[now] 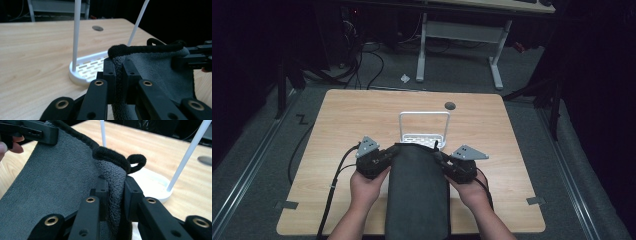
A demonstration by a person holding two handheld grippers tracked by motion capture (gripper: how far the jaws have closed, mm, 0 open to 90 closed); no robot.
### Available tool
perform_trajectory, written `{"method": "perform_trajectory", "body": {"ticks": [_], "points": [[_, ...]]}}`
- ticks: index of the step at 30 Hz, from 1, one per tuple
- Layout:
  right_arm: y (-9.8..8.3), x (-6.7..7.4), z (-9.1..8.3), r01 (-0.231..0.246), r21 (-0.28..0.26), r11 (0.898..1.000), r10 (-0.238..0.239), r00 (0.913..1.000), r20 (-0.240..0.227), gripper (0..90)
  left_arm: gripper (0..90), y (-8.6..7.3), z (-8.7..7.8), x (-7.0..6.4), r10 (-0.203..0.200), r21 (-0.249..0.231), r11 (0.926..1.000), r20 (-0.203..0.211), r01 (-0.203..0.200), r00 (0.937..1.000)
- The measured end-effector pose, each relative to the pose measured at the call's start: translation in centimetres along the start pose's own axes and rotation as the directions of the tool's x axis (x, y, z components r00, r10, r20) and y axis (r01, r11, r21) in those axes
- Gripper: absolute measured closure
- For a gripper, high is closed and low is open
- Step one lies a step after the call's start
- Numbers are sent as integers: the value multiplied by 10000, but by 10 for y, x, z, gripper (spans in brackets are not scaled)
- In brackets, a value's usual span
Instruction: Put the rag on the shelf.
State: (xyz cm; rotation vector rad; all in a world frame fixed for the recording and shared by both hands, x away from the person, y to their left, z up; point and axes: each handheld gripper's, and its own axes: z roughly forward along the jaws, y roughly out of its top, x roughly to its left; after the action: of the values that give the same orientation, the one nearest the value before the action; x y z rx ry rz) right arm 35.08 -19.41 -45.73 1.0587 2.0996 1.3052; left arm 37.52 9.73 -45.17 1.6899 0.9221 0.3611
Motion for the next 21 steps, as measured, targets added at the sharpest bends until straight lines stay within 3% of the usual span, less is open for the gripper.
{"method": "perform_trajectory", "body": {"ticks": [12,21], "points": [[33,0,-12,132,-865,9962,-107,9995,290,769,834,29,-10,-4,157,-762,9970,-8,-157,9999],[57,-3,-24,361,-1407,9894,-296,9984,481,768,836,59,-19,-13,589,-1397,9884,-69,-593,9982]]}}
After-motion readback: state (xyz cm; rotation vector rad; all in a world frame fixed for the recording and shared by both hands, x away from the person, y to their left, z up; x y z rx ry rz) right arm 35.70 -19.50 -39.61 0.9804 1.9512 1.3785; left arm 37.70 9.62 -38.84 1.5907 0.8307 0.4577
